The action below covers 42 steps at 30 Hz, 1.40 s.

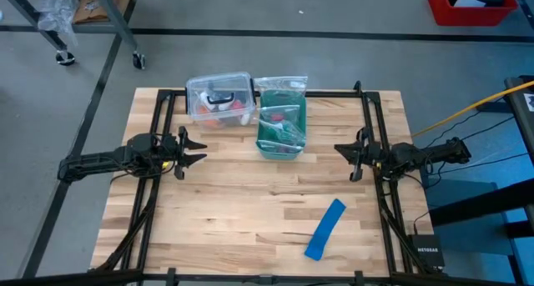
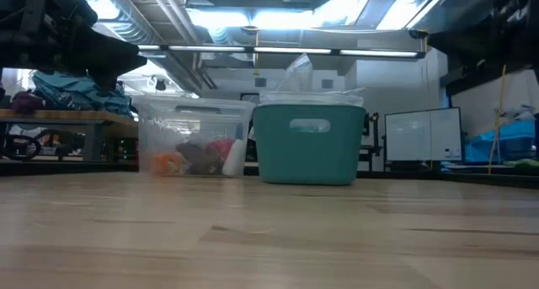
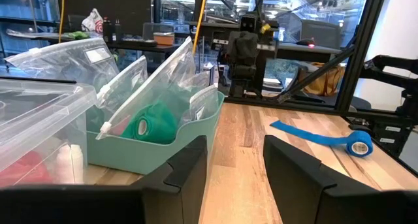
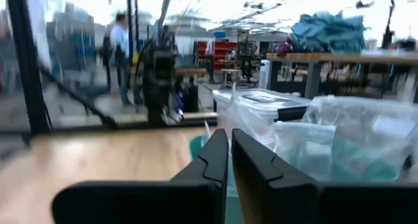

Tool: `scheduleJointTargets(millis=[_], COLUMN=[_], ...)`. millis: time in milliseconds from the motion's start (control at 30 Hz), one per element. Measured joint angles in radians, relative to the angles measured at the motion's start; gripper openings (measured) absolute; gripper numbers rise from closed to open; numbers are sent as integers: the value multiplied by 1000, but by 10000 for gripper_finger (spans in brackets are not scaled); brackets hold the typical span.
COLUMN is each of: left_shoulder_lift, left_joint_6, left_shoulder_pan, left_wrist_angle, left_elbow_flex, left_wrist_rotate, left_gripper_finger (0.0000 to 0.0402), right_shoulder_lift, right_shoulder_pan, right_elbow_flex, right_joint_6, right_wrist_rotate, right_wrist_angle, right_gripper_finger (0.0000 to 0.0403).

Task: Roll bandage
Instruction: Roll the blue bandage

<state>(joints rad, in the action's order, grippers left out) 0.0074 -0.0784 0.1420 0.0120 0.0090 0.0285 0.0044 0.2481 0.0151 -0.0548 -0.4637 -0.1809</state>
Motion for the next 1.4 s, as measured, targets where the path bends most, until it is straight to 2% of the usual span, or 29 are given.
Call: scheduleJointTargets(millis=[700,767,867,933,1067,1167,1300,1400], left_shoulder_lift=[0,0,0,0,0,0,0,0], left_joint_6=[7,7,2,-14,-56,-85,-129,-262], left_shoulder_pan=[3,3,3,3,3,3,3,3], left_wrist_angle=[-2,-1,-1,-1,-1,-1,-1,0], left_elbow_flex=[0,0,0,0,0,0,0,0], left_wrist_rotate=[-13,-14,-14,-14,-14,-14,-14,-15], left_gripper_finger=[143,143,143,143,143,143,143,143], right_shoulder_lift=[0,0,1,20,115,238,455,622], right_shoulder_pan=[0,0,0,0,0,0,0,0], right_elbow_flex=[4,5,33,78,196,300,439,525], right_joint_6=[-9,21,21,21,20,51,133,219], right_wrist_rotate=[-24,4,101,111,89,125,239,367], right_wrist_angle=[-54,-66,-58,-26,109,214,396,541], right_gripper_finger=[25,25,25,22,5,5,3,2])
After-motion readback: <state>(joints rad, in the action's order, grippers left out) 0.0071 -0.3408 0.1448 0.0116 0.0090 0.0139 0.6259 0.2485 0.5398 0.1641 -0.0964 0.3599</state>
